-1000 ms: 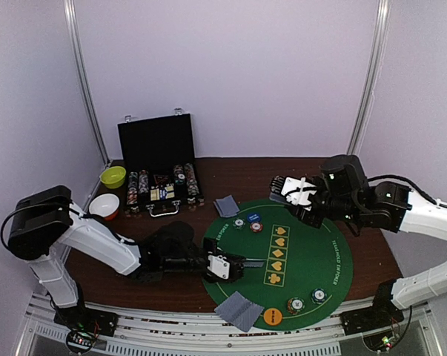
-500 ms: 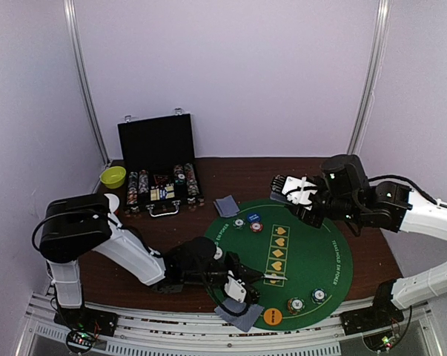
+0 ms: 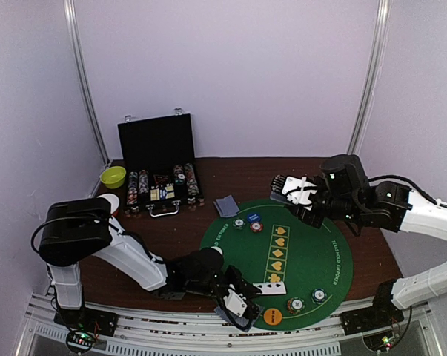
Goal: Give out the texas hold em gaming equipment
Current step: Flop the poker card into the community card area.
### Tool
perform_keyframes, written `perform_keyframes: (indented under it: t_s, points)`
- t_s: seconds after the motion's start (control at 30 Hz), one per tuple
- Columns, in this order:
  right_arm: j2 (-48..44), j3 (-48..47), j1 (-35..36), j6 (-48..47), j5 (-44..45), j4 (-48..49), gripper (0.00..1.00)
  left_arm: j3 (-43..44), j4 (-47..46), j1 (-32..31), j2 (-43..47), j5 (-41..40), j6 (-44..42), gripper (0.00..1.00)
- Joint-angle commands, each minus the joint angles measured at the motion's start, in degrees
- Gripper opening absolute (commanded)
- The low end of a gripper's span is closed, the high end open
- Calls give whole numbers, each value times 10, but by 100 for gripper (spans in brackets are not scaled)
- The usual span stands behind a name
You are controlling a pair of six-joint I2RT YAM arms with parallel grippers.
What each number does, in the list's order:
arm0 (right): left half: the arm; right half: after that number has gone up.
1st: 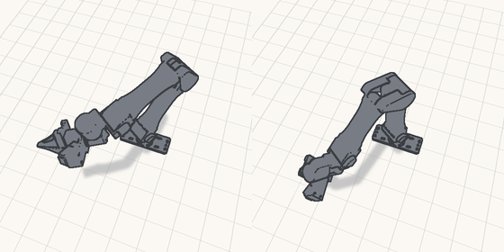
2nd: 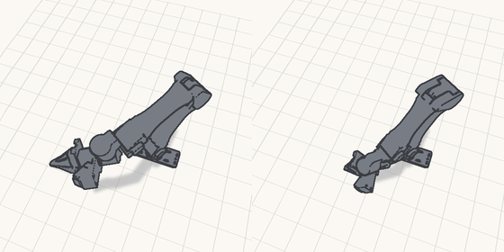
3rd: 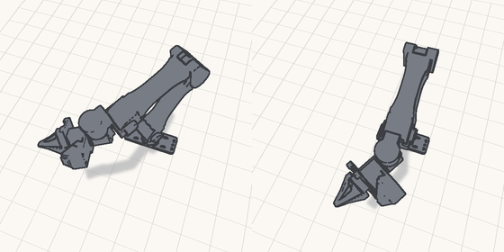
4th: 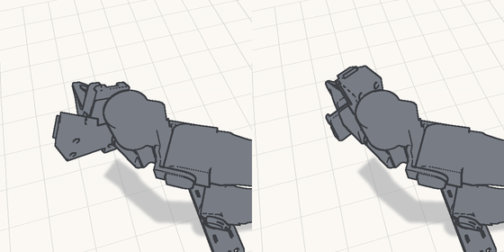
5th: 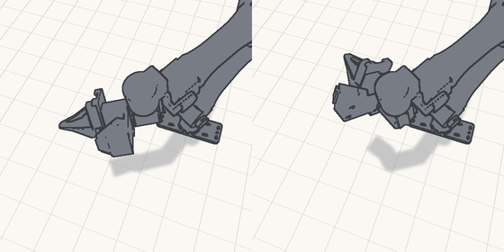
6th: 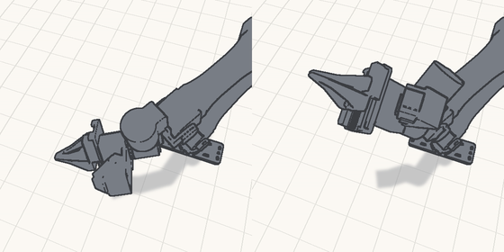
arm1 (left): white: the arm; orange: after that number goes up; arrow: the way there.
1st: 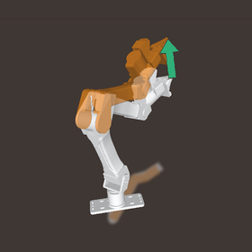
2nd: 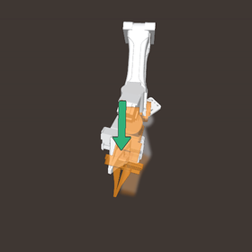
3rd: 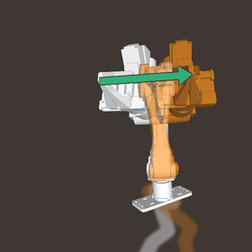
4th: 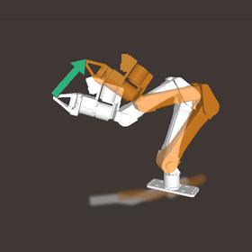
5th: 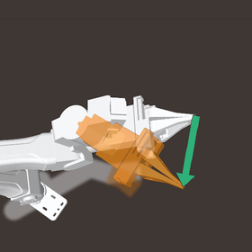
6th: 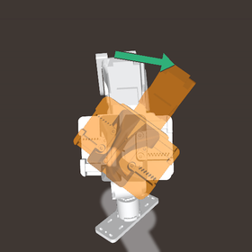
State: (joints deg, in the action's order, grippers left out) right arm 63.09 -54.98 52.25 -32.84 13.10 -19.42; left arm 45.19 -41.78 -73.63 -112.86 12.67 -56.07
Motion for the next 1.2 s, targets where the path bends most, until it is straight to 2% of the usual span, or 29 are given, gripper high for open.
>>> perform_keyframes:
  t_s: [0.0, 0.13, 0.27, 0.4, 0.6, 0.8, 0.83, 0.9, 0.97, 1.1, 1.17]
  points:
    - [-10, -4, -3, 9, -2, 0, 44, 8, 24, -4, -2, -3, 9, 11]
    - [-13, -2, -3, 11, -2, -1, 44, 4, 18, -5, 6, -16, 20, 17]
    - [-15, 0, -3, 13, 0, -4, 44, 2, 16, -4, 23, -10, 25, 38]
    - [-19, 1, -3, 12, 0, -2, 44, 7, 29, -5, 35, -10, 45, 47]
    - [-19, 6, -3, 11, 0, -1, 44, -10, -14, -4, 83, -24, 90, 49]
    - [-19, 6, -2, 7, -1, 3, 44, -22, 32, 3, 105, -34, 117, 54]
    - [-19, 6, -3, 8, -1, 4, 44, -18, 42, 9, 103, -43, 136, 50]
    - [-18, 7, -3, 8, -2, 4, 44, 8, 93, 18, 96, -62, 167, 35]
    - [-19, 7, -3, 10, -2, 5, 44, 13, 127, 22, 92, -71, 166, 32]
    - [-22, 13, -4, 9, -4, 9, 44, -11, 96, 28, 81, -77, 122, 37]
    - [-21, 15, -3, 9, -2, 9, 44, 27, 170, 29, 55, -59, 98, 43]
